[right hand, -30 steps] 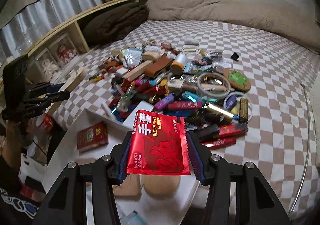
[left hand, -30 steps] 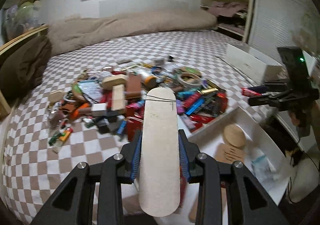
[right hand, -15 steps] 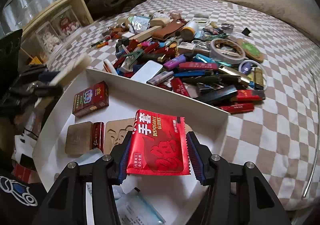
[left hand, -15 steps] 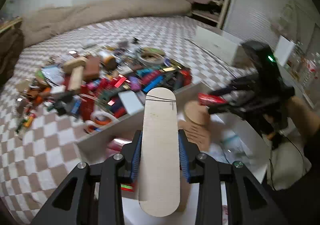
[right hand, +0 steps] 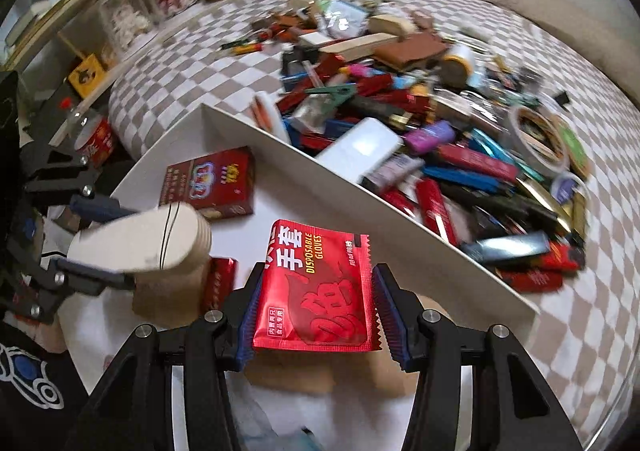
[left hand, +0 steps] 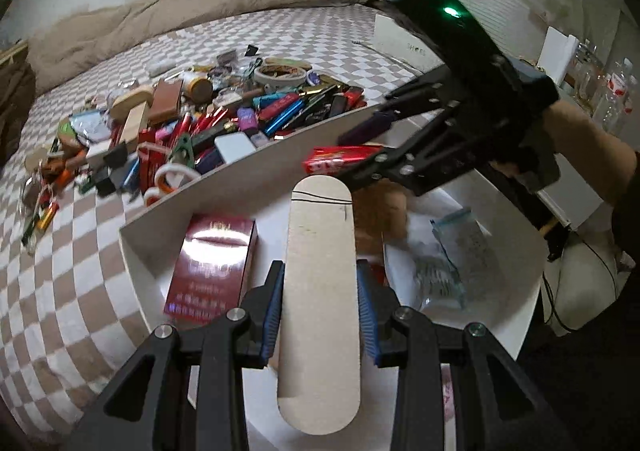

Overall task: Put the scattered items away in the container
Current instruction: 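Carry both items to the white box and open right tool over it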

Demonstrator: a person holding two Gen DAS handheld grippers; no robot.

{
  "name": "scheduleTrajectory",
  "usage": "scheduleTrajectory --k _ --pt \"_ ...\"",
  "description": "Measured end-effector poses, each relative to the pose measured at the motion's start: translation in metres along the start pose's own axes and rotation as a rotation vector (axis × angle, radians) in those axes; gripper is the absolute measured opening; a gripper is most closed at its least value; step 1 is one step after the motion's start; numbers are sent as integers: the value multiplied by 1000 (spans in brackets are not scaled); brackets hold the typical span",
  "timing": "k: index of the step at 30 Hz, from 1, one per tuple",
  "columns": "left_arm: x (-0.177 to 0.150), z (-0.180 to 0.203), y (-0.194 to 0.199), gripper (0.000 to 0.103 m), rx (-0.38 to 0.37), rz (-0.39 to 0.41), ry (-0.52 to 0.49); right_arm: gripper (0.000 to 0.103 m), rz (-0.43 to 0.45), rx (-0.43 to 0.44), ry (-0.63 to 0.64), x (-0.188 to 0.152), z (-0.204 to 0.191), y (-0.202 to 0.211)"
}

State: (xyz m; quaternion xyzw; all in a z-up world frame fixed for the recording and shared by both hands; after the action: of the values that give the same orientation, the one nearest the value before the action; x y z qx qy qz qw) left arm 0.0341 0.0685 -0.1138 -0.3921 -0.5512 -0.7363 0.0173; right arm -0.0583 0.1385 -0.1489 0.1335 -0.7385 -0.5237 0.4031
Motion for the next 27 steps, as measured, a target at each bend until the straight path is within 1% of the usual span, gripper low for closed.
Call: scheduleTrajectory --k 6,11,18,22,27 --pt "-15 0 9 34 -2 -11 14 53 -21 36 54 18 -20 -21" --pt "-20 2 12 34 -11 -13 21 53 -11 65 58 29 -26 -24" --pt "-25 10 13 34 -30 -23 19 53 7 154 55 41 -43 -23" --pt "-28 16 14 34 -54 -30 22 53 10 175 89 50 -57 -24" --pt "-31 22 13 34 -68 -36 19 53 -16 185 157 59 -77 -35"
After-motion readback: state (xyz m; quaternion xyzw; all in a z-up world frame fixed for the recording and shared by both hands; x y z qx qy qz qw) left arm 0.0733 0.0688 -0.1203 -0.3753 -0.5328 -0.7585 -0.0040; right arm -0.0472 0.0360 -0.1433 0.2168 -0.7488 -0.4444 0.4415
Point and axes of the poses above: each gripper's, at about its wrist camera, not at the fingertips, and y roughly against the way its jaws point, z to its right, x to its top, the point moved 8 cm from there along -y, roughly the way its jaws point, and after that the axes turned 1 degree about x, right-handed, at the moved point
